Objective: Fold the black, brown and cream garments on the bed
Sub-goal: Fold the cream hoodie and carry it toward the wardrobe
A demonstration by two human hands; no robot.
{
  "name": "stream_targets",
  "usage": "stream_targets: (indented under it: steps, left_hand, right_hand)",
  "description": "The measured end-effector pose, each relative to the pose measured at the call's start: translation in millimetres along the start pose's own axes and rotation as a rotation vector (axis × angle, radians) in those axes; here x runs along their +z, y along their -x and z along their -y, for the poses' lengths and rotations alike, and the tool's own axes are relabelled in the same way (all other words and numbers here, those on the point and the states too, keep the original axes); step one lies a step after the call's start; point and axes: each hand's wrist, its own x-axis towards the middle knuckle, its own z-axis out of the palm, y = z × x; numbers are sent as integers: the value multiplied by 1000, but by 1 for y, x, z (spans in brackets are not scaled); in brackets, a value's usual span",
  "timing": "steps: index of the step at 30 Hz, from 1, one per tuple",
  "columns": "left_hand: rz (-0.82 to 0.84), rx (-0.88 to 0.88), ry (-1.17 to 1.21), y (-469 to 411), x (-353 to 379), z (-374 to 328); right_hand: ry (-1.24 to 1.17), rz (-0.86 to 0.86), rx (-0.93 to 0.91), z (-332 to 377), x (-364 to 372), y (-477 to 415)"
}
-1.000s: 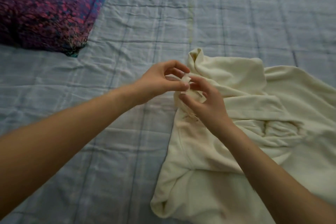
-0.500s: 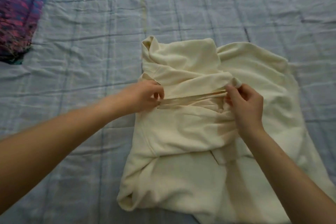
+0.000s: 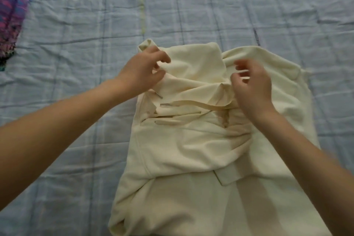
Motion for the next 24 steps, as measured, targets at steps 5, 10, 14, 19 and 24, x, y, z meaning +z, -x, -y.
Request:
stream_targets:
  steps: [5,10,14,19,24]
  left_hand:
    - [7,-530,3,16,25,38]
    - [33,-529,131,39,36,64]
    - [85,-706,544,49,18,70]
    - [261,-642,731,62,-2,67]
    - [434,-454,747,72,-8,58]
  right_hand:
    - [398,298,-378,14,67,51]
    - [703,471,-450,-8,111,61]
    - [676,447,-404,1,110,64]
    - [409,283,-324,58,109,119]
    - [566,645,-75,99,128,197]
